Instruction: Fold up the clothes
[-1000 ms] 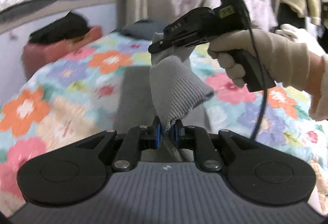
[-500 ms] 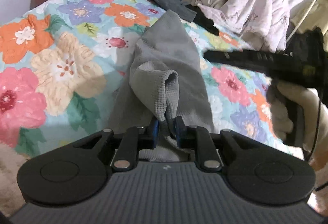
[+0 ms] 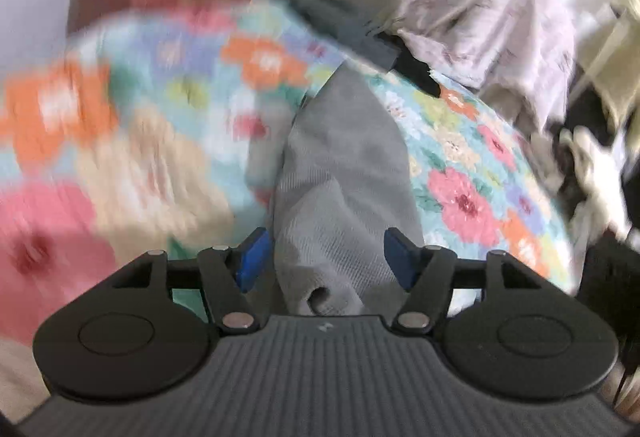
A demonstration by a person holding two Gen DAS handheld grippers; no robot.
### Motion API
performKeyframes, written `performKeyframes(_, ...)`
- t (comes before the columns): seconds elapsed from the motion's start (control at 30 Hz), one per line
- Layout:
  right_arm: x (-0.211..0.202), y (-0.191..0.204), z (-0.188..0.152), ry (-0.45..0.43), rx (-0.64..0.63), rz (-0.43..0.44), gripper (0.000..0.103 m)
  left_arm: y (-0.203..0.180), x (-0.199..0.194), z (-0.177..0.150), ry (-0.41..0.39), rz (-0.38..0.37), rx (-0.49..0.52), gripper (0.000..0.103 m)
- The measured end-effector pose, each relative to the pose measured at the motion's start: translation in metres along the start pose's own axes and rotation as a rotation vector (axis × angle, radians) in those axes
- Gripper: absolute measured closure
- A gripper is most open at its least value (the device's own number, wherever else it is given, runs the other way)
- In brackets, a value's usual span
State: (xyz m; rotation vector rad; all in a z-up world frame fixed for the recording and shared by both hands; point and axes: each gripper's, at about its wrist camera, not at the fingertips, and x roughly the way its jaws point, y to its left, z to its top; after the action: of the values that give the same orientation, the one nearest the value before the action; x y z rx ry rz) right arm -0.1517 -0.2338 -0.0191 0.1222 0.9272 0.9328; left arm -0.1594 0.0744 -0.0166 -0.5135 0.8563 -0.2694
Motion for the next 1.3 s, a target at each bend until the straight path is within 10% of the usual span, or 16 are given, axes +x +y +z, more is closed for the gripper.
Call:
performKeyframes(0.1,-0.008,-0.001,-0.006,-0.022,0.019,0.043,0.063,0.022,0.022,-0.006,0.096,-0.067,-0.134,0.051)
performKeyframes(0.17,-0.017,-0.003,-0.007,-0.059,0.037,0.042,0.062,0.010,0.021,-0.009,0.087,-0.061,-0.041,0.095)
performKeyframes(0.33,-0.031,0.000,0.008,-0.104,-0.041,0.017,0.062,-0.025,0.009,-0.025,0.031,0.018,0.195,0.095)
performKeyframes(0.53,-0.023,0.001,0.045,-0.098,-0.157,-0.087,0.060,-0.003,-0.028,-0.035,-0.068,-0.008,0.012,0.096)
performKeyframes(0.73,0.013,0.005,0.023,0.019,-0.252,-0.121,0.057,-0.004,-0.017,-0.038,0.016,0.055,0.029,0.093)
performKeyframes(1.17,0.011,-0.003,-0.008,-0.019,-0.070,0.002,0.057,-0.031,-0.044,-0.016,-0.052,0.070,0.178,0.055)
performKeyframes(1.3,-0.004,0.025,-0.013,-0.103,-0.201,-0.016,0.057,-0.016,-0.014,-0.020,0.068,0.111,0.127,0.055)
